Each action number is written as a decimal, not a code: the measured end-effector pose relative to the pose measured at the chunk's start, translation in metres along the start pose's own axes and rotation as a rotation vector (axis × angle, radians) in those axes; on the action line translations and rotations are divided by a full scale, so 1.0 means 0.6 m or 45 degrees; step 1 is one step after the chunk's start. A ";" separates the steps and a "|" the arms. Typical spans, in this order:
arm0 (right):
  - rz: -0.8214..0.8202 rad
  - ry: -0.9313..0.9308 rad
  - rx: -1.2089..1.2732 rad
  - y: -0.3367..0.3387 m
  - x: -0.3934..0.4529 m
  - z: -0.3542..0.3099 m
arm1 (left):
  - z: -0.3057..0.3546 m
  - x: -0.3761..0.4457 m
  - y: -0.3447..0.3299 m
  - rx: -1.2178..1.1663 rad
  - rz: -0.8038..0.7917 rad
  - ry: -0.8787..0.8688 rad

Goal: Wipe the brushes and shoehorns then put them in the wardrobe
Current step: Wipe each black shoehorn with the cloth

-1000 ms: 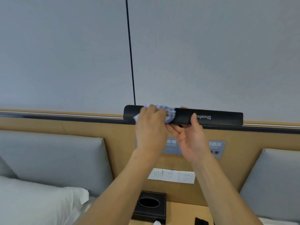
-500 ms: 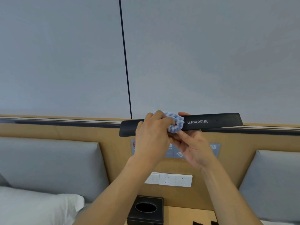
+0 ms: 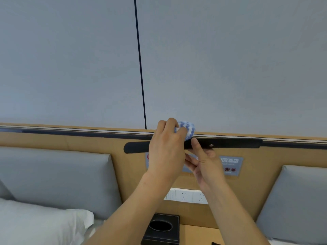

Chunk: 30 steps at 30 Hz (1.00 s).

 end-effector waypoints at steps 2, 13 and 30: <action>-0.024 -0.043 0.062 -0.006 -0.006 0.006 | 0.000 0.001 0.007 0.007 0.037 -0.010; -0.238 -0.065 0.245 -0.036 -0.027 0.005 | -0.010 0.002 0.007 -0.237 0.056 0.048; -0.103 0.043 0.230 0.014 -0.010 -0.045 | -0.174 -0.008 0.015 -0.155 0.090 0.269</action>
Point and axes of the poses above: each hand's wrist, its own x-axis towards the middle knuckle, its own y-axis out of the back of the hand, z = x × y, the point moved 10 cm from there along x, towards the middle knuckle, and after that the axes turned 2 degrees about -y, right-handed, at the moved point
